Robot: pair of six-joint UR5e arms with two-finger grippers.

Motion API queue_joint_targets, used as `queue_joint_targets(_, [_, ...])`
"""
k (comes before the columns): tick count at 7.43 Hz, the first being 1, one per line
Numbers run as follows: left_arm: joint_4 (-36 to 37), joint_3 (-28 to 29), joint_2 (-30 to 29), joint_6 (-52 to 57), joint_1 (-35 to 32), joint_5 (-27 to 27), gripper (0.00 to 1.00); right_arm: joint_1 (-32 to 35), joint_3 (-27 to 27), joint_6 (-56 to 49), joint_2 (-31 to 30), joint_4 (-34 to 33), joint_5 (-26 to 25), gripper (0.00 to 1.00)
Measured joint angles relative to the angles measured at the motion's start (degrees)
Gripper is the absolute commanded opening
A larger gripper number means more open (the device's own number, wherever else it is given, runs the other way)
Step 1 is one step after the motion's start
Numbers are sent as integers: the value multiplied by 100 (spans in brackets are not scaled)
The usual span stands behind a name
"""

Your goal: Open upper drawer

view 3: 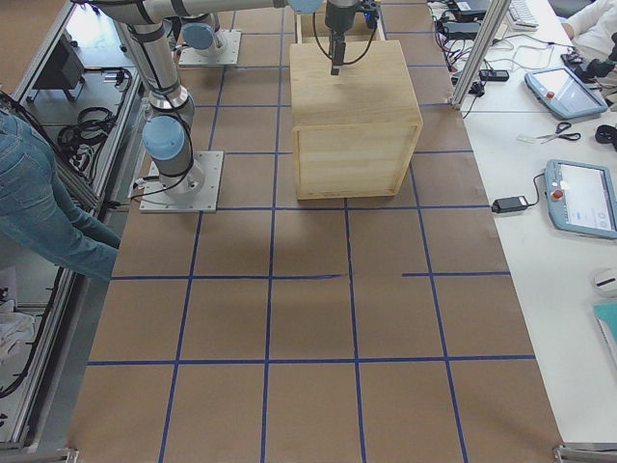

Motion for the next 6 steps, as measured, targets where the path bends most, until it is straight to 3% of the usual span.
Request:
queue_joint_targets(4, [121, 32, -82, -114, -262, -32, 100, 0, -6, 2, 0, 0, 0, 100])
queue_joint_targets(6, [532, 33, -200, -116, -279, -78, 100, 0, -6, 2, 0, 0, 0, 100])
